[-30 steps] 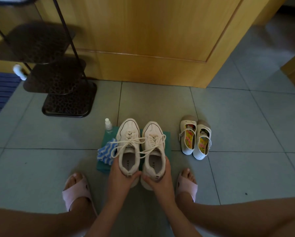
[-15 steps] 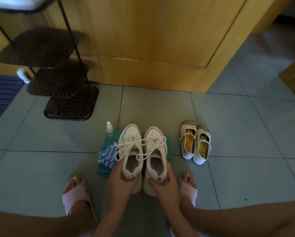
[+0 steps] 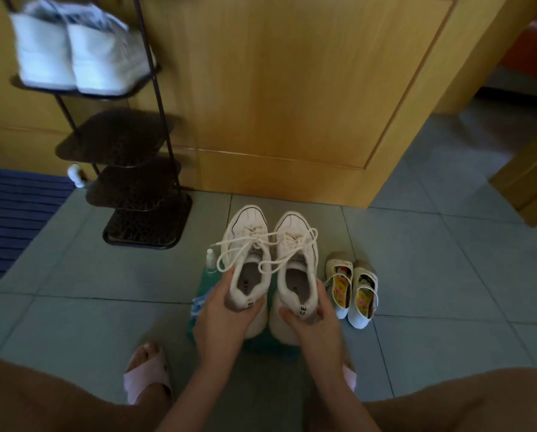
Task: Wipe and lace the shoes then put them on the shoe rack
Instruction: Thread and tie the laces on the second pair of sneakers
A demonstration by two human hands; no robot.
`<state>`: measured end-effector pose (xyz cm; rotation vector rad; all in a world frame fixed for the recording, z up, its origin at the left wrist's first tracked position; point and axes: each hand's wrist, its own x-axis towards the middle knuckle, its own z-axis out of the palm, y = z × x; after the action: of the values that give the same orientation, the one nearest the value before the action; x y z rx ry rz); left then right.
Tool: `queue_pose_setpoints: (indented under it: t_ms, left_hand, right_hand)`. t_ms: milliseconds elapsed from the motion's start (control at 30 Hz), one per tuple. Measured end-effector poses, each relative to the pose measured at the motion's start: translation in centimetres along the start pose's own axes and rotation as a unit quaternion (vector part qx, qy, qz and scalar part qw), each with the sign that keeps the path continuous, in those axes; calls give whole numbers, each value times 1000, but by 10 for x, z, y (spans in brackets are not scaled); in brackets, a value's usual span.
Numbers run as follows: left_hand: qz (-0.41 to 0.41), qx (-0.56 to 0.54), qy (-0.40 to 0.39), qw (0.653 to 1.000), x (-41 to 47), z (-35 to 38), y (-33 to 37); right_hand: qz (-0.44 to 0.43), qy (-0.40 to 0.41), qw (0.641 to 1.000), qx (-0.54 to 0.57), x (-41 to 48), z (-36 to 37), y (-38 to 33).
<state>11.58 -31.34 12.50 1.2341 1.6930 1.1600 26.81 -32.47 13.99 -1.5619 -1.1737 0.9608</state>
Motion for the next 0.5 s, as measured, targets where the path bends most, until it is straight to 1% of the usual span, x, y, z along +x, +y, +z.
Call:
queue_pose_setpoints:
  t_ms: [133,267,400,500]
  left_hand:
    - [37,-31,17,999,19,-32,31]
    - [42,-73,38,996,41,-76,55]
    - [56,-44,70,995,65,-128,66]
    - [44,-21,94,994,85,-166,67]
  right_hand:
    - [-33,-16,999,33,12,10,-44]
    - [-53,-44,997,46,19,36,-84]
    - [-57,-67,995,37,26,80,-119]
    - [-54,-93,993,50,31,117,-139]
